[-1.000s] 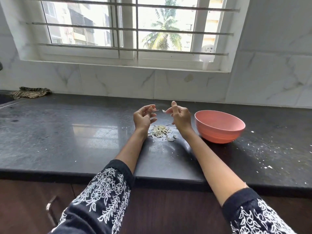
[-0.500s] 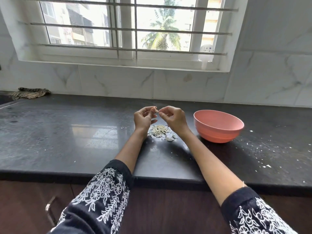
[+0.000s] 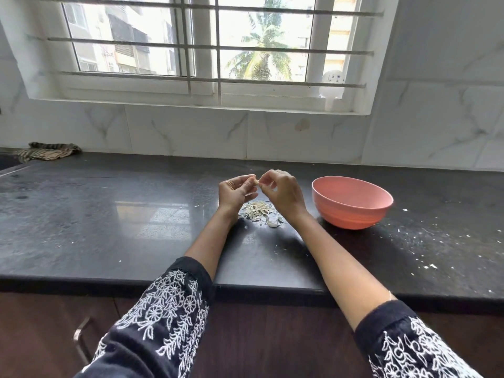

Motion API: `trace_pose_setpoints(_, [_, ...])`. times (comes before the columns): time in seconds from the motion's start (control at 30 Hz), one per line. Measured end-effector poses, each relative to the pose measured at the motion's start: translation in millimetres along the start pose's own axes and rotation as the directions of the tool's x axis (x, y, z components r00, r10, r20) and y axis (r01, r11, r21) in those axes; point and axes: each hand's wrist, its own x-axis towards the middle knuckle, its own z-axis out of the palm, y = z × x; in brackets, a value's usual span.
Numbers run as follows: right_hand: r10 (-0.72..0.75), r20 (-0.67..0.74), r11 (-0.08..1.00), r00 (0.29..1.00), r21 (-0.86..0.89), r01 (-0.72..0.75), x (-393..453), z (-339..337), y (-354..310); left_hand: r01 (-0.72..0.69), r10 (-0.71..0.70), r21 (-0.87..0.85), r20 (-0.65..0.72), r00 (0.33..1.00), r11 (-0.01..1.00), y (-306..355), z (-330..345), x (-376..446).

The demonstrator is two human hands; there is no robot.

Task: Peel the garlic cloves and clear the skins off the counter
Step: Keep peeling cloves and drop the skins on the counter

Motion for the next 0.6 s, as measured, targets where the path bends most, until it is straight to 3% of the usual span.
trace_pose_setpoints(0.4, [0.153, 0.036, 0.988, 0.988, 0.023, -0.154, 0.7, -1.6, -0.8, -0.1, 0.094, 0.098, 0.06, 0.994, 0.99, -1.7, -2.1, -0.5])
trace_pose_setpoints(0.6, [0.221, 0.055, 0.965, 0.974, 0.129, -0.226, 2.0, 0.0, 0.6, -0.167, 0.158, 0.164, 0.065, 0.985, 0.972, -2.1, -2.0, -1.4])
